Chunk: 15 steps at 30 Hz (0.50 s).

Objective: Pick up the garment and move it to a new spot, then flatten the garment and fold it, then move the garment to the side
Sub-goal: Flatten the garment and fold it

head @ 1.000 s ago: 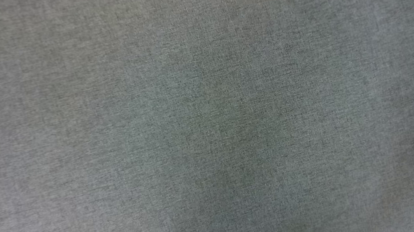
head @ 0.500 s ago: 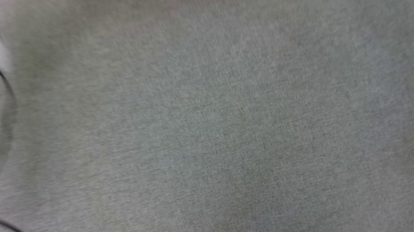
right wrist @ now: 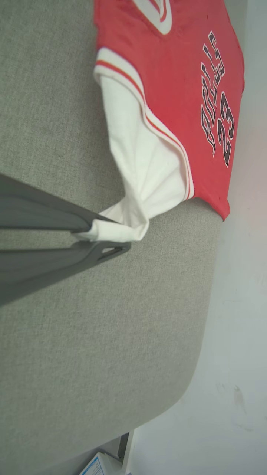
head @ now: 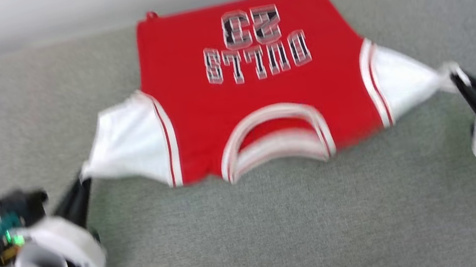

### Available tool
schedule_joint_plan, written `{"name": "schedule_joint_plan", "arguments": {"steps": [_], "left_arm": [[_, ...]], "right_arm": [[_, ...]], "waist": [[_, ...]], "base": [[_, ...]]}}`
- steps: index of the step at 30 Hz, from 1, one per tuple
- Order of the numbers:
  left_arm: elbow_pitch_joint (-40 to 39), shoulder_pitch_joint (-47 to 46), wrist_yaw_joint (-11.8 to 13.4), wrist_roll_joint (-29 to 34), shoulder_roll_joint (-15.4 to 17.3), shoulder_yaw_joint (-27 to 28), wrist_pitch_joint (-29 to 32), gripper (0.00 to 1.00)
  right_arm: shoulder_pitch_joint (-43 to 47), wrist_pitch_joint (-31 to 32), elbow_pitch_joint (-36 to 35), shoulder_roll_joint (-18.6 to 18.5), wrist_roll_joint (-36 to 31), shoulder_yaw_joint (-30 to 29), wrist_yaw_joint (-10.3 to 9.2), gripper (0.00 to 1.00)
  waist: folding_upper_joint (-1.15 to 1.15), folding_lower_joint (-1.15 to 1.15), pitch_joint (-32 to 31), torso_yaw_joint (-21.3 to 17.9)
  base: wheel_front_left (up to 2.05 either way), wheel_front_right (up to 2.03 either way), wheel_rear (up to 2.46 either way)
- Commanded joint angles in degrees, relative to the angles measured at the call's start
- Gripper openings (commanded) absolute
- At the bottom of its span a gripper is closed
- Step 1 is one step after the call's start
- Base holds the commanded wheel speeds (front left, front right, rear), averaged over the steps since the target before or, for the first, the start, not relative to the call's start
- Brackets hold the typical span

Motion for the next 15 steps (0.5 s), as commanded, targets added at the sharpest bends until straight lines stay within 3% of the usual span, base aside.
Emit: {"name": "schedule_joint_plan", "arguments": {"steps": [1,8,15], "left_arm": [[-0.5,2.07,0.47,-0.37,0.73,-0.13,0.2,0.0],[-5.77,13.58,2.81,-2.88,3.17,-0.38,1.86,0.0],[-12.3,22.97,5.86,-5.35,5.92,0.09,3.72,0.0]], "right_arm": [[2.11,0.2,-0.84,-1.22,0.71,0.25,-0.06,0.0],[12.55,2.44,-5.84,-6.6,5.76,0.4,-0.08,0.0],[22.08,6.73,-12.18,-8.89,9.4,-0.96,-0.08,0.0]], "waist": [[0.0,0.02,-2.64,0.63],[0.0,0.02,-6.57,0.25],[0.0,0.02,-8.73,-0.62]], "base": [[0.0,0.0,0.0],[0.0,0.0,0.0],[0.0,0.0,0.0]]}}
